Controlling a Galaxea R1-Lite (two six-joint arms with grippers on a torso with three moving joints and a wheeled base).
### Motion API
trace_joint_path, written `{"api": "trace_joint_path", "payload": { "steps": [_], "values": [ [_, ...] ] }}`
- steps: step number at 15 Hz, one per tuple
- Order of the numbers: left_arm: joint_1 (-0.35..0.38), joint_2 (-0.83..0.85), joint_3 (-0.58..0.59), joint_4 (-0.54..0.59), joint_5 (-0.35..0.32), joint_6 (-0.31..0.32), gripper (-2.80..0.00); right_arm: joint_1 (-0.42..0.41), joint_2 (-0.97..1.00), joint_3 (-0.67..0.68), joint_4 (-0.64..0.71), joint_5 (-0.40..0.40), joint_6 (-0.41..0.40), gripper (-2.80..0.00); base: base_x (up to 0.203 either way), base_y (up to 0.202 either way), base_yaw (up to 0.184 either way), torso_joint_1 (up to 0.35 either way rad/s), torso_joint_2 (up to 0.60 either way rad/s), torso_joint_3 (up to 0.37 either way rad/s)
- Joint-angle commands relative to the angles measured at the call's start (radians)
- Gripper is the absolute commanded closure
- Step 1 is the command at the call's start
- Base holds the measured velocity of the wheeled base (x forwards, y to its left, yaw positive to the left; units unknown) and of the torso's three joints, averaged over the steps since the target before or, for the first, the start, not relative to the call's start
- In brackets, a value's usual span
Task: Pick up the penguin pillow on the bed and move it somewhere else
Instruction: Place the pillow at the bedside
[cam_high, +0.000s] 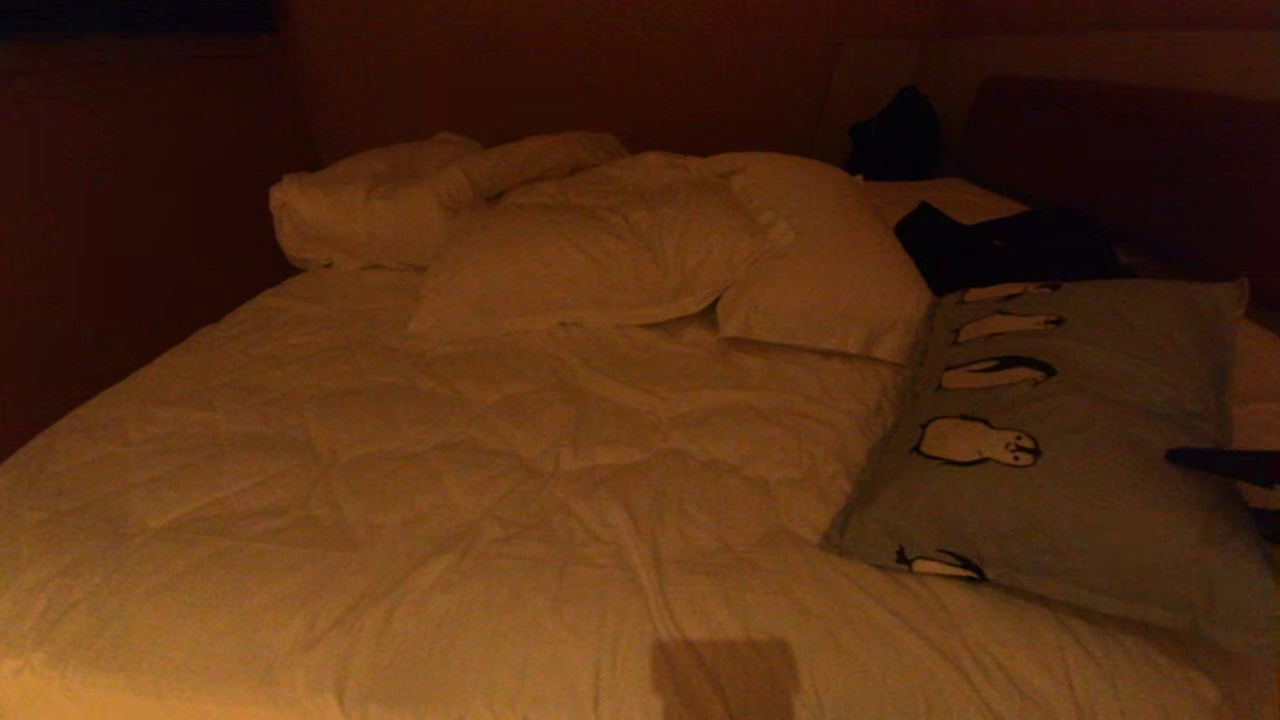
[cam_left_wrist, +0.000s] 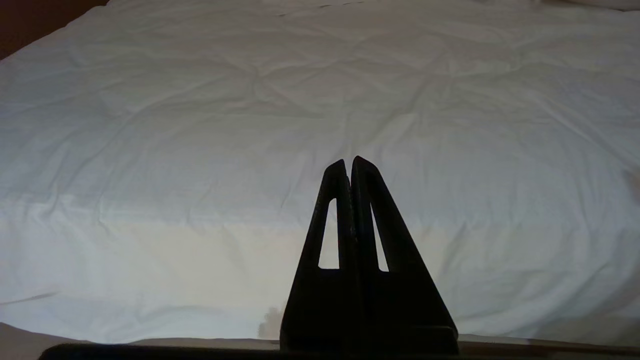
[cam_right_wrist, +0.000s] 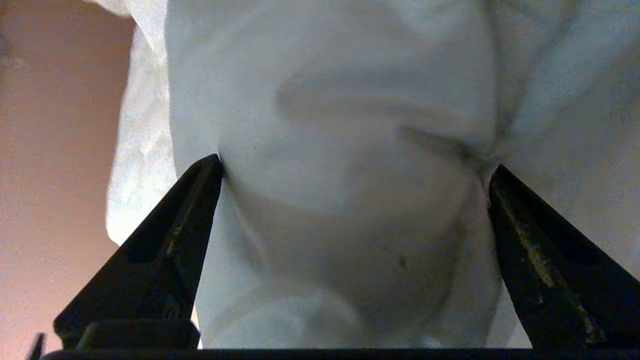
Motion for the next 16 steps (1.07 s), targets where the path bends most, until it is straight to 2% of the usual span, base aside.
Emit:
{"api": "trace_joint_path", "payload": {
  "steps": [1, 4, 5, 10, 13, 15, 16],
  "values": [
    [0.0, 0.001, 0.003, -0.001, 0.0, 0.0, 0.0, 0.012, -0.001, 0.009, 0.005, 0.006, -0.023, -2.8, 0.0, 0.0, 0.0, 0.0, 0.0, 0.0],
    [0.0, 0.001, 0.003, -0.001, 0.0, 0.0, 0.0, 0.014, -0.004, 0.015, 0.003, 0.006, -0.02, -2.8, 0.0, 0.0, 0.0, 0.0, 0.0, 0.0],
    [0.0, 0.001, 0.003, -0.001, 0.0, 0.0, 0.0, 0.014, -0.005, 0.013, 0.002, 0.006, -0.02, 0.0, 0.0, 0.0, 0.0, 0.0, 0.0, 0.0],
    [0.0, 0.001, 0.003, -0.001, 0.0, 0.0, 0.0, 0.013, -0.017, 0.004, 0.003, 0.009, -0.014, 0.0, 0.0, 0.0, 0.0, 0.0, 0.0, 0.0],
    [0.0, 0.001, 0.003, -0.001, 0.0, 0.0, 0.0, 0.007, -0.05, -0.011, 0.004, 0.007, 0.023, 0.0, 0.0, 0.0, 0.0, 0.0, 0.0, 0.0],
    [0.001, 0.001, 0.003, -0.001, 0.0, 0.0, 0.0, -0.014, -0.072, -0.066, 0.004, 0.005, 0.126, 0.0, 0.0, 0.0, 0.0, 0.0, 0.0, 0.0],
    [0.001, 0.001, 0.003, -0.001, 0.0, 0.0, 0.0, -0.024, -0.077, -0.108, 0.003, -0.001, 0.202, 0.0, 0.0, 0.0, 0.0, 0.0, 0.0, 0.0]
  ]
}}
